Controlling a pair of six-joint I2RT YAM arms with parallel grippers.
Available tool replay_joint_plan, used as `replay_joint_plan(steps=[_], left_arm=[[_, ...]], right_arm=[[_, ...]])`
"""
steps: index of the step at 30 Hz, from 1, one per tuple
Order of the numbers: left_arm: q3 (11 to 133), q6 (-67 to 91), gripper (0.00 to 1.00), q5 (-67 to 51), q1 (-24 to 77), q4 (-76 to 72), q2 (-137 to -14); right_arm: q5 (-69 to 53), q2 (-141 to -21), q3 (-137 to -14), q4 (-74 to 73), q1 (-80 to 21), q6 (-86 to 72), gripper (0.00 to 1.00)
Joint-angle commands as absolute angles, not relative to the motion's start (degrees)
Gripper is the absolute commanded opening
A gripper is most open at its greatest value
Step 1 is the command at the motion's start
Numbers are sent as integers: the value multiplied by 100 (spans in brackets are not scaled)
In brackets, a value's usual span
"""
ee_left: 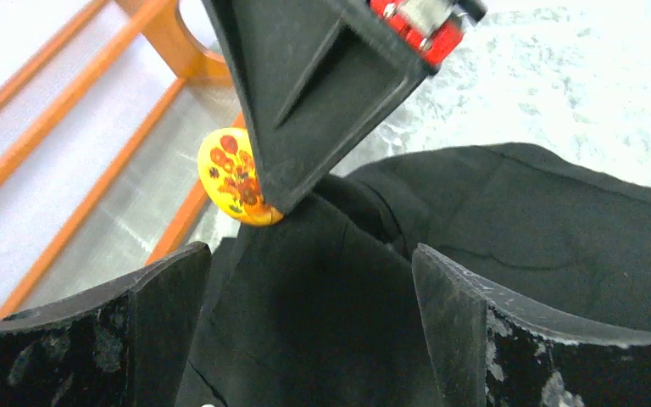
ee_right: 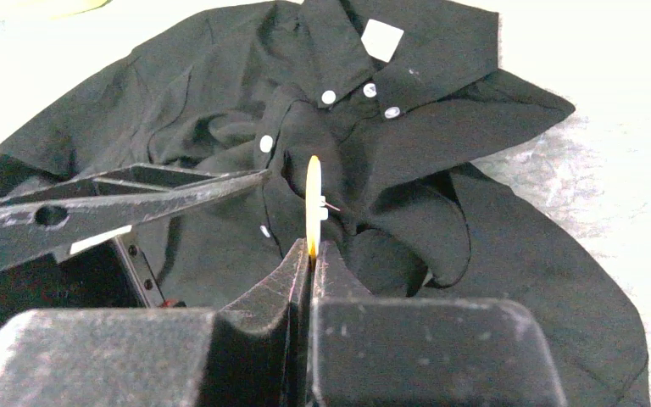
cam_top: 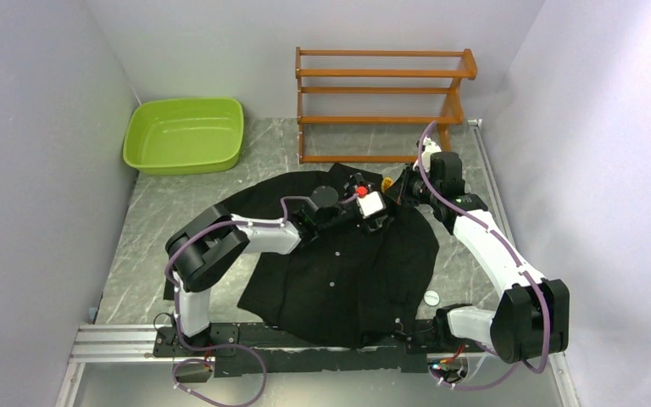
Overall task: Pin the brooch onto the clothing
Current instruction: Pin the brooch to the clothes.
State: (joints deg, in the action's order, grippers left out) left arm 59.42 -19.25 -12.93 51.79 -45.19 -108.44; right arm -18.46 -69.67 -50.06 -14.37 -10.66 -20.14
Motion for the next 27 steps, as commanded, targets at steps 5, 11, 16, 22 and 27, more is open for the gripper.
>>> replay_joint_plan(steps=[5, 11, 16, 22, 27], left_arm=[[6127, -2371, 94, -27, 5423, -6002, -11073], [6542, -2719, 92, -136, 5463, -5897, -11463], [6701, -2771, 87, -366, 5475, -5785, -11638], [6947, -2829, 70, -238, 5525, -5815, -11817], [7037, -2933, 61, -185, 5549, -5850, -11941]], right_arm=[[-1885, -6892, -5036, -1248, -1099, -2209, 0], [-2016, -6882, -5002, -1215, -1102, -2304, 0], [-2126, -6891, -4962, -1158, -1099, -2380, 0], [-2156, -6925, -4889, -1124, -1099, -2406, 0], [-2112, -6868, -4899, -1148, -1098, -2401, 0]])
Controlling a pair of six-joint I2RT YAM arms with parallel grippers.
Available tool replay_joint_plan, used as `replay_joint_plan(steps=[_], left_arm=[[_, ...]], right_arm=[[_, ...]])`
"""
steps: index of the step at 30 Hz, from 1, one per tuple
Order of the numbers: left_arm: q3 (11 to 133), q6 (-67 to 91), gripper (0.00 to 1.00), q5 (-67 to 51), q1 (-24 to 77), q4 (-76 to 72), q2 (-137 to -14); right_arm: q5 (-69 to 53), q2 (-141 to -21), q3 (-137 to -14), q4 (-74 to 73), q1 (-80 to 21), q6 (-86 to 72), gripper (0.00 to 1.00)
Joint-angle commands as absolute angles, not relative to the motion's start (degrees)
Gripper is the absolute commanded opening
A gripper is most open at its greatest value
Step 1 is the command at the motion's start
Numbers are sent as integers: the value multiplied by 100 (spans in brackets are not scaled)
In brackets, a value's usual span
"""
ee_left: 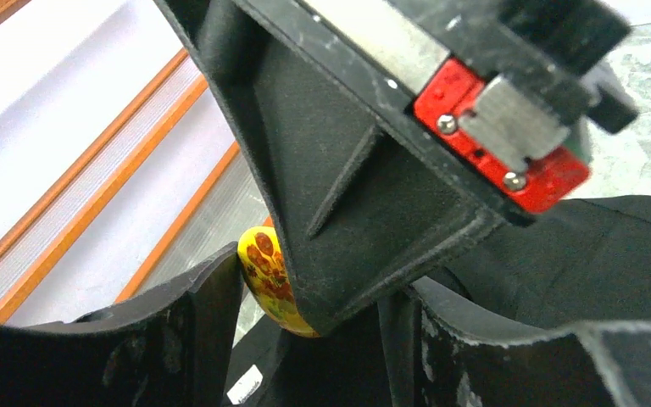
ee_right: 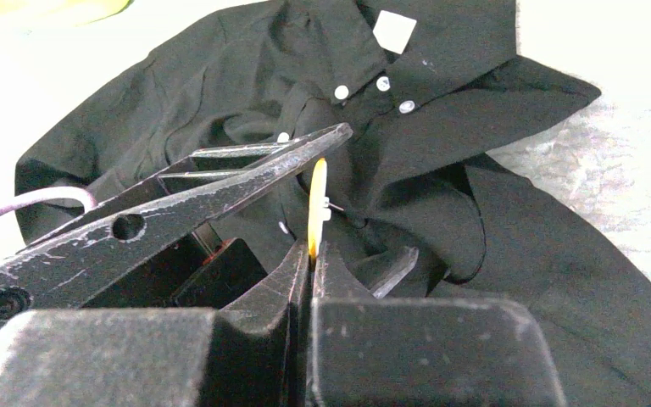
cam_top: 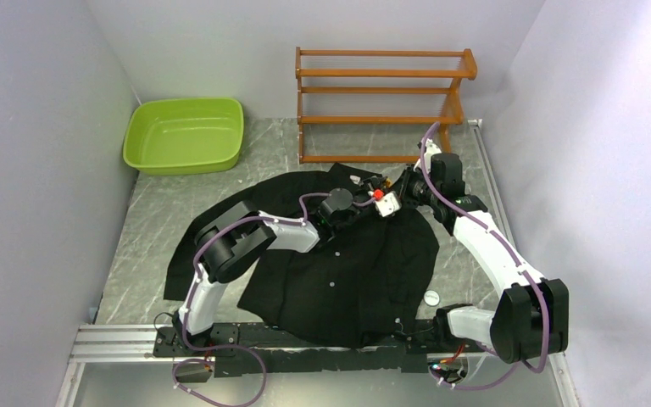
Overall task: Pin the brooch onto the clothing
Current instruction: Pin the brooch to the clothes.
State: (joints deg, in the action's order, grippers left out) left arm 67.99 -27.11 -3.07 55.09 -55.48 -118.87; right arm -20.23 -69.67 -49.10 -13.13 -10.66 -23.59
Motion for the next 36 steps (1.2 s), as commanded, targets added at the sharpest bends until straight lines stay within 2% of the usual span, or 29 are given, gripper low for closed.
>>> replay_joint_plan(steps=[1, 4, 10, 11, 13, 16, 23, 30, 36], left_arm=[[7021, -2943, 60, -194, 5551, -5866, -11951], [6975, -2917, 50, -217, 5548, -5938, -11954], [6951, -2776, 6, -219, 5546, -6098, -11949], [6927, -2757, 3, -192, 5554, -6193, -11953], [6866, -2703, 3, -139, 5549, -6428, -11961], [6719, -2593, 3, -38, 5556, -6806, -11950], [6320, -2321, 3, -29, 5548, -7255, -11806], [6100, -1947, 3, -275, 5475, -7112, -11572], [6079, -1298, 2, -793, 5294, -6799, -11344]], right_arm=[[-2110, -6850, -4909, -1172, -1100, -2394, 0], [-2105, -6805, -4924, -1174, -1099, -2382, 8], [-2127, -6802, -4890, -1156, -1099, -2391, 21], [-2119, -6803, -4892, -1155, -1099, -2396, 22], [-2121, -6803, -4880, -1158, -1099, -2399, 23], [-2126, -6756, -4842, -1137, -1090, -2398, 31], [-2201, -6425, -4705, -921, -934, -2557, 61], [-2523, -6199, -4754, -695, -700, -2699, 84], [-2807, -6267, -4814, -440, -537, -2956, 93]])
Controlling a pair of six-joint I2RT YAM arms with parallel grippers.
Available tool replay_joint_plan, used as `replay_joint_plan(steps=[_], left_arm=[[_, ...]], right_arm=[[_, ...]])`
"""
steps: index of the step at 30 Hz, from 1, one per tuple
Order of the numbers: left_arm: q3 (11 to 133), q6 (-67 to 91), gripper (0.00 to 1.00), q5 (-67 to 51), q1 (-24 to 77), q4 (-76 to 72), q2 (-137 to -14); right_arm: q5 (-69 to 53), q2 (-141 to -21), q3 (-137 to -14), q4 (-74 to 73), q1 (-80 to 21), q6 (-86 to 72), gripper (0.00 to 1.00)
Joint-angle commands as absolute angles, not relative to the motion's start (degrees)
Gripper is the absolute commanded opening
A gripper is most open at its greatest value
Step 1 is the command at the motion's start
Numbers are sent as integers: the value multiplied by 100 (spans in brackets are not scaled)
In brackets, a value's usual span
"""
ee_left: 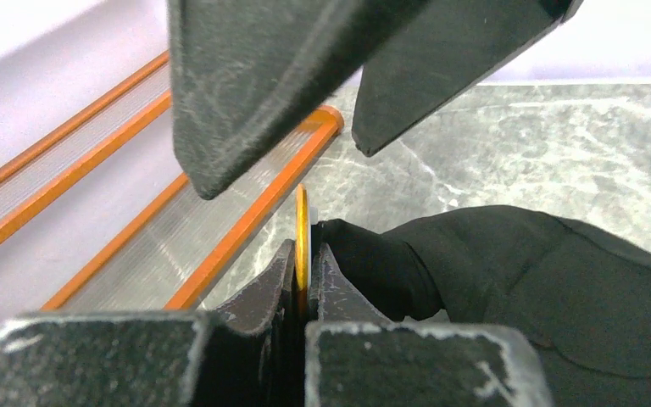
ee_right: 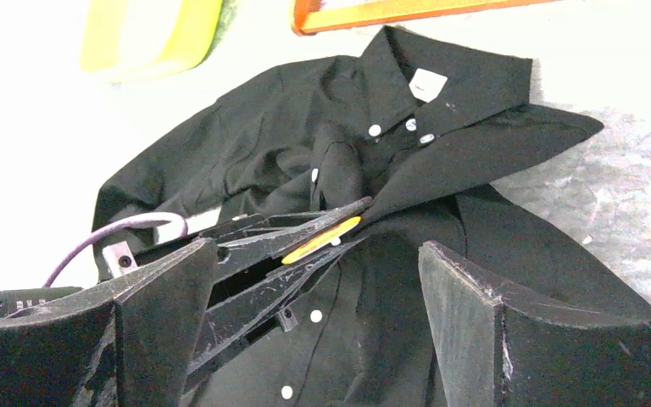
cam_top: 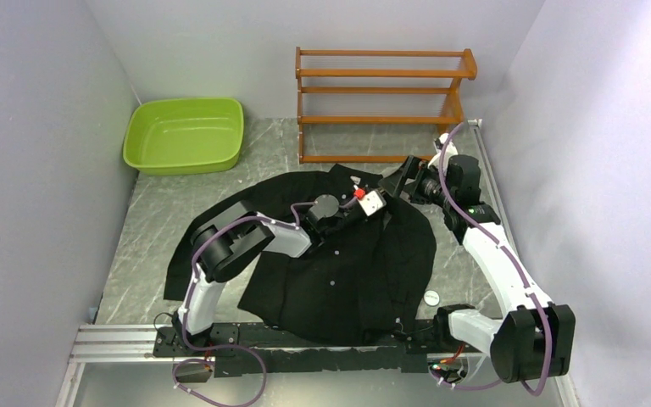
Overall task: Pin the brooch onto the clothing
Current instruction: Pin the brooch to the clothes.
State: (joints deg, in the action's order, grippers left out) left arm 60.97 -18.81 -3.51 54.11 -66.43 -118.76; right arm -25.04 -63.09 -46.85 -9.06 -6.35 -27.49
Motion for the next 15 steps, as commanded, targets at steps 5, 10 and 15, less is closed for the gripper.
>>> replay_joint_plan(steps=[5, 10, 15], left_arm=[[6140, -591, 3, -1190, 5117, -6291, -11065], [6106, 490, 3, -1524, 4852, -6116, -10831], [5923, 1484, 3, -2040, 4475, -6526, -10697]], right_arm=[[-3274, -6341, -4738, -39, -264, -3216, 98], [-3923, -6355, -4711, 660, -88, -3424, 100], [-4483, -6418, -4724, 1448, -18, -3685, 100]])
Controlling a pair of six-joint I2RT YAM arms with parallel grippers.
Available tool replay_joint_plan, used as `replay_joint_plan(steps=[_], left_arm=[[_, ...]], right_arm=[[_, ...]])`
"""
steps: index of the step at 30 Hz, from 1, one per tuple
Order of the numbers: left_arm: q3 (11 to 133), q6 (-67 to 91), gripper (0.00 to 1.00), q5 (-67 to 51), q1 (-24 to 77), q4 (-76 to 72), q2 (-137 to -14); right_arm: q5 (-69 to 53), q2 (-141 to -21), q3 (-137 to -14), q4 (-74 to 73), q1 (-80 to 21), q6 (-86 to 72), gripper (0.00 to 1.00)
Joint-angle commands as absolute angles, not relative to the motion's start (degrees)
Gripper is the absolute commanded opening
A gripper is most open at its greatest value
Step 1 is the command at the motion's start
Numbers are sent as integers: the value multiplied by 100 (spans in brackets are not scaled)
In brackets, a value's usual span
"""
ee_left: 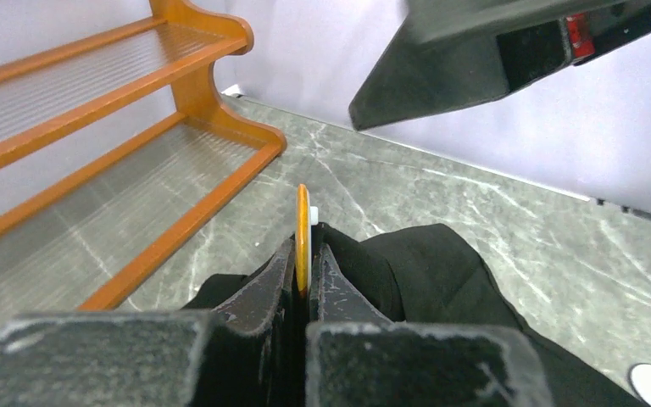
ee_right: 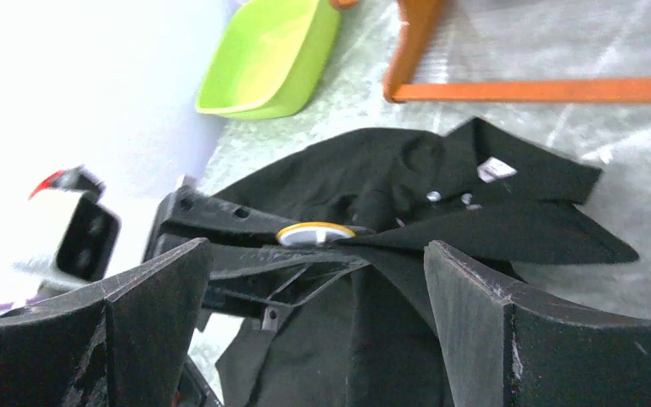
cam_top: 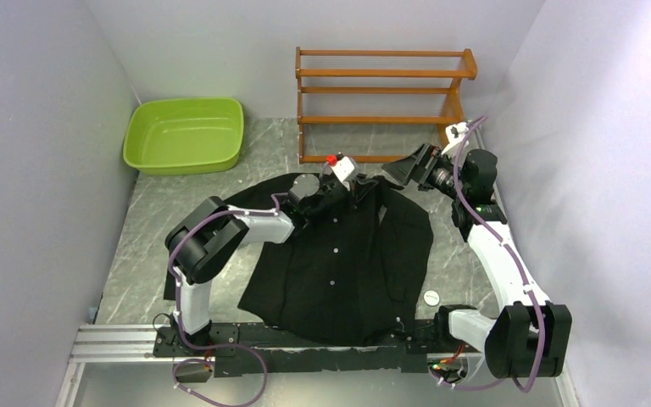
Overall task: Pin the brooch onto the clothing
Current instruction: Pin the brooch to the clothes.
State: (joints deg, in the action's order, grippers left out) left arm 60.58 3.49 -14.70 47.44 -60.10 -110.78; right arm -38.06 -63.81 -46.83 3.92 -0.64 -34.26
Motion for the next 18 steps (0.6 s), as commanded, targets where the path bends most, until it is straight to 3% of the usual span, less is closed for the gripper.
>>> replay_joint_plan(steps=[1, 12, 18], left_arm=[[5870, 1659, 3, -2097, 4404, -6684, -10685], [5632, 2213, 3, -2493, 4052, -6754, -10169], [5417, 2171, 3, -2543, 4052, -6748, -9737]], right_arm=[[-4586, -6442, -4704, 1610, -18, -3678, 100], [-5499, -6706, -3722, 4246, -26, -3801, 100], [-6022, -7222, -3881, 4605, -323, -3818, 100]])
